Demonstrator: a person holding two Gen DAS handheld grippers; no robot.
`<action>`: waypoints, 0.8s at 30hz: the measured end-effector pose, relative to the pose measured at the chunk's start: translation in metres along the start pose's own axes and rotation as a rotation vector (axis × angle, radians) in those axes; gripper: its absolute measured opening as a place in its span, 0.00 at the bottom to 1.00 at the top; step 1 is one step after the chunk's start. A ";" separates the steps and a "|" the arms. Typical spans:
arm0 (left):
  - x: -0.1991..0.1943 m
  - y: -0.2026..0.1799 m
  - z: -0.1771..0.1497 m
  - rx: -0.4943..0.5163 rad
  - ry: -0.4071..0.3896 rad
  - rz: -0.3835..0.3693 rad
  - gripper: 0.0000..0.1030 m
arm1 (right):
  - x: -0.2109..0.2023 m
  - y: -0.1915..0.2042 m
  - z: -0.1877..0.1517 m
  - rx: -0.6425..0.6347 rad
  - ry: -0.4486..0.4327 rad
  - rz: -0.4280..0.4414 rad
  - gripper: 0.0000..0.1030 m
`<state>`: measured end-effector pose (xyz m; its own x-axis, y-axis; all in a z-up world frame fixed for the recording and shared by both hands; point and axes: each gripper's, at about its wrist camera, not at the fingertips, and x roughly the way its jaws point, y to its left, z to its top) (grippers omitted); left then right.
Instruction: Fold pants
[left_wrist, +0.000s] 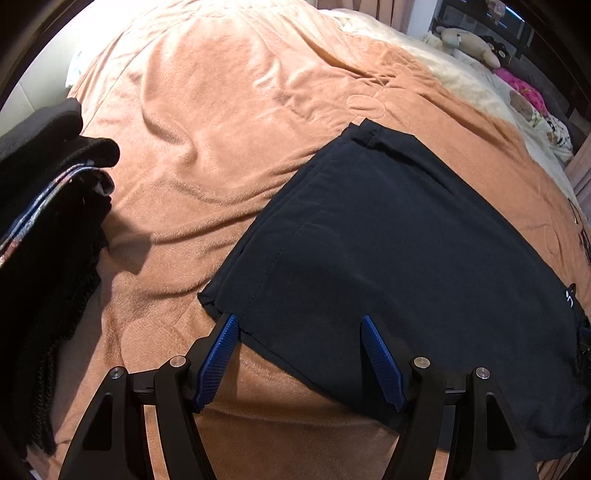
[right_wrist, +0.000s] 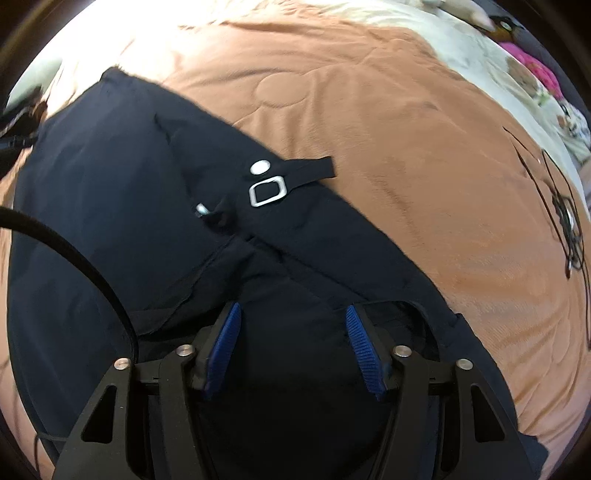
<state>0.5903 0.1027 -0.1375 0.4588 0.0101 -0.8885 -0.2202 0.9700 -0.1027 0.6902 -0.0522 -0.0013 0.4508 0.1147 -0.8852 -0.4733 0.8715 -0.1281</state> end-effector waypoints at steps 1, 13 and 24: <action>0.000 0.001 0.000 -0.001 0.000 0.003 0.69 | 0.001 0.002 0.001 -0.004 0.007 0.007 0.35; -0.007 0.009 0.000 -0.008 -0.010 -0.015 0.69 | -0.024 0.011 0.031 -0.002 -0.092 -0.178 0.04; -0.023 0.028 -0.003 -0.053 -0.063 -0.030 0.67 | 0.009 0.022 0.063 0.067 -0.111 -0.237 0.63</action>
<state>0.5713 0.1285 -0.1209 0.5188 -0.0017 -0.8549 -0.2503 0.9559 -0.1538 0.7320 -0.0020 0.0163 0.6254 -0.0482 -0.7788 -0.2952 0.9093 -0.2933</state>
